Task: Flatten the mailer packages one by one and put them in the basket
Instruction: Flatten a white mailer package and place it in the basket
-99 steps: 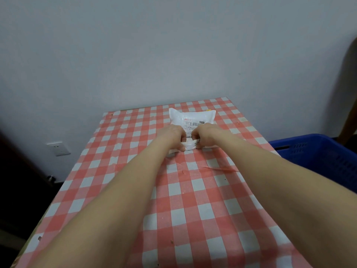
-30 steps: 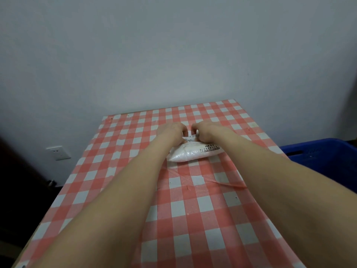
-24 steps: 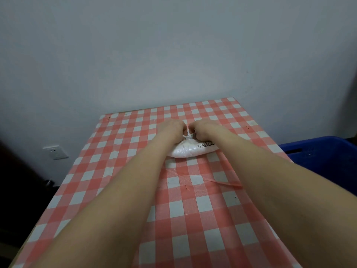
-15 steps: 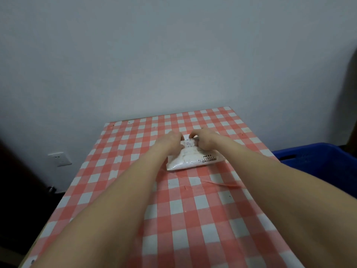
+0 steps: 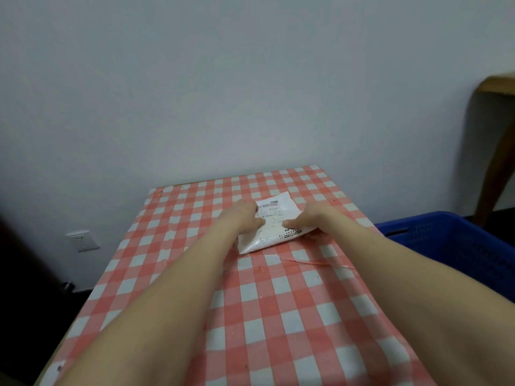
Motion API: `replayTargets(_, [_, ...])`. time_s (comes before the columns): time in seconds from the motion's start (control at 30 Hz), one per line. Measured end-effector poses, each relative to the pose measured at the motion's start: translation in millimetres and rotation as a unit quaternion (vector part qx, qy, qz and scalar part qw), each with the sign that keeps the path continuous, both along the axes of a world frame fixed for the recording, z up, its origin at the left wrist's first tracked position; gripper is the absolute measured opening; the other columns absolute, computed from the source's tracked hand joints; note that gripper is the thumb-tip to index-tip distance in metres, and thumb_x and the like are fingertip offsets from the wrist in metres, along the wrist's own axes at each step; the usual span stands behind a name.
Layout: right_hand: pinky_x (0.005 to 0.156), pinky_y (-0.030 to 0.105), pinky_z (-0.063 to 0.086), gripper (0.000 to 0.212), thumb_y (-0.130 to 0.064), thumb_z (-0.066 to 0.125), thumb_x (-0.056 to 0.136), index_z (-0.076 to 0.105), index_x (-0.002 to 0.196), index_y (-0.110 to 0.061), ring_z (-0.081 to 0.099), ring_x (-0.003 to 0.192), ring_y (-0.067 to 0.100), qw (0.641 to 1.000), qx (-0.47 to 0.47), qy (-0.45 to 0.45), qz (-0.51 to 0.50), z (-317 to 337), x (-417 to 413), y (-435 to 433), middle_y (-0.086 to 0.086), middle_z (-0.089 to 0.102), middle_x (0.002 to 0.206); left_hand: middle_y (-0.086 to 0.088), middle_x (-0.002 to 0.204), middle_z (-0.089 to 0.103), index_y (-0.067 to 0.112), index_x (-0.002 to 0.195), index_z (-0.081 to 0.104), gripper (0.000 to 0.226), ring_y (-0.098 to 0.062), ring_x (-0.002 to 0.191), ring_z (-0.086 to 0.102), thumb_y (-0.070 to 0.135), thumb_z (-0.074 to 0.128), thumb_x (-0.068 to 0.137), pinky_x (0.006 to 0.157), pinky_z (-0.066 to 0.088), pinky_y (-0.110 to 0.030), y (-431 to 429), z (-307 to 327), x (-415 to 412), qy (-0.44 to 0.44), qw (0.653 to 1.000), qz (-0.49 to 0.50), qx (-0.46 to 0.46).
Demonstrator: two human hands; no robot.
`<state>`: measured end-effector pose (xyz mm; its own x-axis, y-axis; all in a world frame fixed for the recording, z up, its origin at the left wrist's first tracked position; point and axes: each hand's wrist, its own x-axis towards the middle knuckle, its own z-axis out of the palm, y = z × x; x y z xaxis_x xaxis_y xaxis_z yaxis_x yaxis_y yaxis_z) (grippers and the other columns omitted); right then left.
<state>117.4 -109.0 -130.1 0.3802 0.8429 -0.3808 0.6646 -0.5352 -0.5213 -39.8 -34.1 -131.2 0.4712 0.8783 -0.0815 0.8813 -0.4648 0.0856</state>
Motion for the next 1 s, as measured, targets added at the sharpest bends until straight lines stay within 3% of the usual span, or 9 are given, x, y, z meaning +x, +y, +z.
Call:
replayTargets(0.07, [0.066,0.028,0.049,0.052,-0.032,0.070,0.087,0.050,0.126,-0.005,0.056,0.074,0.016,0.996,0.043,0.076,-0.028,0.1,-0.3,4.2,0.006,0.060,0.098,-0.004,0.127,0.055,0.017,0.129,0.051,0.047,-0.023,0.111,0.054,0.047,0.047,0.094,0.088,0.047,-0.036,3.4,5.3,-4.1,-0.012,0.999,0.031,0.012])
replayTargets(0.17, [0.072,0.031,0.056,0.044,-0.008,0.061,0.093,0.048,0.135,-0.014,0.062,0.083,0.018,0.971,0.111,0.208,-0.040,6.9,4.2,11.3,0.010,0.064,0.114,-0.009,0.137,0.047,0.015,0.136,0.043,0.058,-0.029,0.124,0.046,0.053,0.046,0.092,0.096,0.042,-0.040,15.3,10.1,-17.4,-0.110,0.988,0.090,0.067])
replayTargets(0.3, [0.068,0.029,0.055,0.050,0.000,0.058,0.091,0.049,0.137,-0.018,0.061,0.082,0.017,0.945,0.189,0.263,-0.052,16.2,8.0,26.0,0.009,0.062,0.108,-0.013,0.138,0.049,0.008,0.139,0.040,0.064,-0.033,0.124,0.048,0.054,0.044,0.094,0.095,0.041,-0.037,22.6,9.1,-24.2,-0.218,0.968,0.122,-0.019])
replayTargets(0.4, [0.085,0.034,0.054,0.050,-0.003,0.061,0.088,0.051,0.136,-0.017,0.062,0.095,0.022,0.934,0.278,0.190,-0.118,9.0,10.1,41.4,0.007,0.059,0.117,-0.009,0.125,0.058,0.009,0.129,0.049,0.048,-0.028,0.109,0.057,0.043,0.048,0.096,0.082,0.043,-0.032,17.9,0.3,-22.4,-0.276,0.953,0.124,-0.035])
replayTargets(0.53, [0.090,0.030,0.046,0.054,0.007,0.044,0.093,0.047,0.139,-0.020,0.055,0.118,0.028,0.953,0.258,0.080,-0.139,-9.5,2.5,50.4,0.008,0.048,0.142,-0.009,0.132,0.054,0.009,0.138,0.038,0.053,-0.028,0.113,0.056,0.041,0.049,0.096,0.084,0.044,-0.034,10.8,-20.8,-20.4,-0.239,0.959,0.152,-0.028])
replayTargets(0.67, [0.104,0.039,0.043,0.056,-0.007,0.051,0.096,0.033,0.148,-0.017,0.038,0.136,0.032,0.978,0.194,-0.050,-0.056,-21.2,-9.9,50.9,0.008,0.023,0.156,-0.011,0.133,0.052,0.007,0.143,0.030,0.065,-0.030,0.115,0.055,0.048,0.048,0.095,0.086,0.048,-0.036,10.1,-24.9,-25.3,-0.140,0.974,0.174,-0.032])
replayTargets(0.77, [0.118,0.044,0.021,0.053,-0.024,0.041,0.102,0.023,0.152,-0.018,0.014,0.147,0.027,0.964,0.233,-0.127,-0.007,-12.6,-16.7,49.1,0.004,0.012,0.161,-0.009,0.147,0.036,0.011,0.146,0.028,0.058,-0.031,0.126,0.046,0.041,0.042,0.099,0.094,0.045,-0.041,13.2,-13.8,-23.4,-0.060,0.984,0.156,0.064])
replayTargets(0.87, [0.120,0.042,0.011,0.057,-0.024,0.039,0.102,0.016,0.154,-0.016,0.001,0.149,0.025,0.957,0.214,-0.184,0.065,-10.3,-28.9,49.2,0.004,0.007,0.162,-0.003,0.148,0.036,0.019,0.144,0.034,0.047,-0.024,0.130,0.039,0.010,0.039,0.098,0.101,0.041,-0.040,17.3,-14.8,-15.2,-0.125,0.983,0.043,0.124])
replayTargets(1.0, [0.121,0.042,0.003,0.056,-0.027,0.026,0.103,0.009,0.154,-0.013,-0.007,0.148,0.029,0.951,0.159,-0.223,0.142,-33.1,-43.1,48.7,0.006,0.002,0.162,0.003,0.157,0.023,0.020,0.149,0.027,0.047,-0.017,0.145,0.019,0.014,0.030,0.103,0.117,0.019,-0.035,11.3,-31.3,-0.1,-0.146,0.984,-0.031,0.102])
